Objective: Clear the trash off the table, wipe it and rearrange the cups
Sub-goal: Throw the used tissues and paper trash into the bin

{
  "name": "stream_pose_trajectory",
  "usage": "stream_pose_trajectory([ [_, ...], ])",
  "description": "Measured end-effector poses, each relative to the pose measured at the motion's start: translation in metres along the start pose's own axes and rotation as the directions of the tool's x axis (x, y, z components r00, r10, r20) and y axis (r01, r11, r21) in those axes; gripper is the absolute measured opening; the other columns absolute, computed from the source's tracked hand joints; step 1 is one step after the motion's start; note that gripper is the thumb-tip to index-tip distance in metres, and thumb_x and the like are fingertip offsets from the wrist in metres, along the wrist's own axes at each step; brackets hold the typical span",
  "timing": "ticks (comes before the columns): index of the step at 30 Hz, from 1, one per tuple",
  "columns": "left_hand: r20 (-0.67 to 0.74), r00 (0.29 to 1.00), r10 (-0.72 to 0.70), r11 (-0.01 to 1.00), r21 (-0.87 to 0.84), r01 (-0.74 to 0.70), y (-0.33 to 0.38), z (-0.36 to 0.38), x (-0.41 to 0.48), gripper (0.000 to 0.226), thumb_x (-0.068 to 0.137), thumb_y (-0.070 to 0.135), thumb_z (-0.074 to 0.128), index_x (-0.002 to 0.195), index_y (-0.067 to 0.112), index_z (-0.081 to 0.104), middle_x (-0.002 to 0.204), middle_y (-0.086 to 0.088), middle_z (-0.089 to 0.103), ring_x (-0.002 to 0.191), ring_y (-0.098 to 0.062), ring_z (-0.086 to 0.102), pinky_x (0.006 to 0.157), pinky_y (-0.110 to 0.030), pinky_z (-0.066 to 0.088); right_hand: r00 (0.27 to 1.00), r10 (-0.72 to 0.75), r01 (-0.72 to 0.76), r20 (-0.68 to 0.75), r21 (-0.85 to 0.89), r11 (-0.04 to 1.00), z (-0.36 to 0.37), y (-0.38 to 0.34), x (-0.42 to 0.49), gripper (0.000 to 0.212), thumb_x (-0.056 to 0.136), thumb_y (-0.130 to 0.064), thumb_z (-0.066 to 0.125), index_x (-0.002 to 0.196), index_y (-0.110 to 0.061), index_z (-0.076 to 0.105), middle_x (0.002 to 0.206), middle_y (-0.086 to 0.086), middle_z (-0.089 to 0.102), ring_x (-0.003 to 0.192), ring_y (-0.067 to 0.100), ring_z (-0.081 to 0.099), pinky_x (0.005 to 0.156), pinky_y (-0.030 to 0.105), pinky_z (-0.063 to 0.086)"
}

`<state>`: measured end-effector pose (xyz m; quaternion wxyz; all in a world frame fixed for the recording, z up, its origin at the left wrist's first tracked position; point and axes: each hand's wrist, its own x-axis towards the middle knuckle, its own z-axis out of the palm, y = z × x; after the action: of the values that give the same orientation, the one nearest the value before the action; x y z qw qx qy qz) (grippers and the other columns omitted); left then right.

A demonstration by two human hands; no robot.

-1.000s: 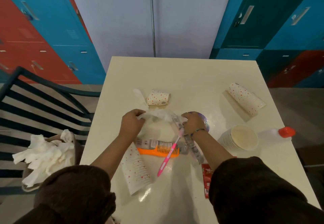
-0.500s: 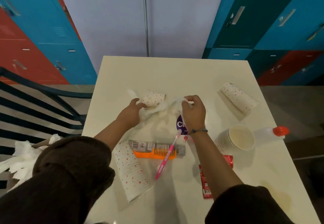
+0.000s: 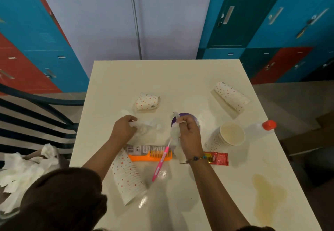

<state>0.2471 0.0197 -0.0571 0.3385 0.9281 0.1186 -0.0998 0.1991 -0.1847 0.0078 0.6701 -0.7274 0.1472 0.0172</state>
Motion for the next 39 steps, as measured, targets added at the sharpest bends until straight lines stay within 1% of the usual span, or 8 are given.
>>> stream_pose_trajectory([
  [6, -0.007, 1.0, 0.025, 0.864, -0.503, -0.025, 0.056, -0.038, -0.109, 0.041, 0.068, 0.012, 0.063, 0.105, 0.03, 0.06, 0.092, 0.009, 0.063, 0.081, 0.003, 0.06, 0.072, -0.009, 0.047, 0.973, 0.151, -0.191, 0.172, 0.243, 0.951, 0.017, -0.009, -0.04, 0.001, 0.092, -0.026, 0.053, 0.092, -0.026, 0.052, 0.103, 0.002, 0.055, 0.091, 0.017, 0.051, 0.076, 0.028, 0.044],
  [9, -0.046, 0.999, -0.001, 0.811, -0.584, -0.026, 0.063, -0.045, -0.155, 0.043, 0.077, -0.003, 0.062, 0.099, 0.035, 0.06, 0.1, 0.009, 0.066, 0.091, -0.004, 0.062, 0.076, -0.013, 0.05, 0.948, 0.141, -0.22, 0.285, 0.269, 0.938, 0.04, -0.016, -0.065, 0.029, 0.085, -0.041, 0.06, 0.109, -0.029, 0.051, 0.122, 0.007, 0.057, 0.113, 0.023, 0.057, 0.099, 0.041, 0.046],
  [14, -0.155, 0.988, -0.011, 0.678, -0.727, -0.107, 0.051, -0.067, -0.196, 0.043, 0.085, -0.013, 0.05, 0.111, 0.022, 0.052, 0.104, 0.005, 0.062, 0.094, -0.001, 0.061, 0.069, -0.011, 0.051, 0.86, 0.047, -0.169, 0.508, 0.196, 0.966, 0.081, -0.028, -0.11, 0.025, 0.093, -0.03, 0.052, 0.116, -0.038, 0.046, 0.129, -0.003, 0.052, 0.115, 0.008, 0.053, 0.081, 0.015, 0.051],
  [19, -0.229, 0.97, -0.084, 0.74, -0.666, -0.093, -0.007, -0.105, -0.209, 0.057, 0.087, -0.001, 0.055, 0.134, 0.022, 0.031, 0.119, 0.001, 0.05, 0.106, -0.007, 0.055, 0.072, -0.004, 0.047, 0.811, 0.08, -0.063, 0.58, -0.049, 0.997, 0.136, -0.026, -0.135, 0.027, 0.093, -0.027, 0.053, 0.118, -0.034, 0.047, 0.128, -0.002, 0.053, 0.118, 0.015, 0.051, 0.1, 0.032, 0.047],
  [23, -0.204, 0.972, -0.12, 0.856, -0.517, -0.003, -0.079, -0.148, -0.216, 0.05, 0.084, 0.009, 0.064, 0.113, 0.041, 0.039, 0.109, 0.014, 0.055, 0.098, -0.002, 0.055, 0.074, -0.008, 0.044, 0.809, 0.149, -0.064, 0.569, -0.167, 0.984, 0.204, -0.014, -0.157, 0.024, 0.095, -0.024, 0.049, 0.118, -0.026, 0.051, 0.114, -0.005, 0.058, 0.101, 0.008, 0.055, 0.084, 0.015, 0.047],
  [30, -0.17, 0.904, -0.392, 0.819, -0.512, 0.258, -0.192, -0.21, -0.224, 0.039, 0.09, 0.01, 0.055, 0.128, 0.019, 0.051, 0.12, 0.003, 0.053, 0.101, -0.011, 0.051, 0.079, -0.019, 0.043, 0.789, 0.192, -0.046, 0.584, -0.256, 0.966, 0.316, -0.01, -0.164, 0.006, 0.096, -0.024, 0.048, 0.101, -0.027, 0.049, 0.094, -0.009, 0.056, 0.085, 0.006, 0.054, 0.088, 0.027, 0.044],
  [34, -0.19, 0.868, -0.459, 0.788, -0.537, 0.299, -0.268, -0.244, -0.231, 0.035, 0.09, 0.006, 0.053, 0.123, 0.018, 0.055, 0.116, 0.0, 0.059, 0.098, -0.012, 0.055, 0.087, -0.026, 0.049, 0.809, 0.095, 0.136, 0.58, -0.343, 0.93, 0.409, 0.03, -0.178, 0.029, 0.093, -0.026, 0.052, 0.12, -0.016, 0.049, 0.12, 0.006, 0.052, 0.109, 0.019, 0.051, 0.094, 0.03, 0.042],
  [39, -0.195, 0.857, -0.476, 0.804, -0.492, 0.335, -0.312, -0.256, -0.231, 0.03, 0.092, 0.01, 0.05, 0.117, 0.027, 0.055, 0.094, 0.021, 0.054, 0.088, -0.003, 0.054, 0.061, -0.005, 0.039, 0.768, -0.057, 0.468, 0.638, -0.498, 0.73, 0.469, 0.097, -0.168, 0.04, 0.092, -0.025, 0.055, 0.129, -0.017, 0.043, 0.142, 0.01, 0.028, 0.125, 0.021, 0.037, 0.104, 0.027, 0.035],
])
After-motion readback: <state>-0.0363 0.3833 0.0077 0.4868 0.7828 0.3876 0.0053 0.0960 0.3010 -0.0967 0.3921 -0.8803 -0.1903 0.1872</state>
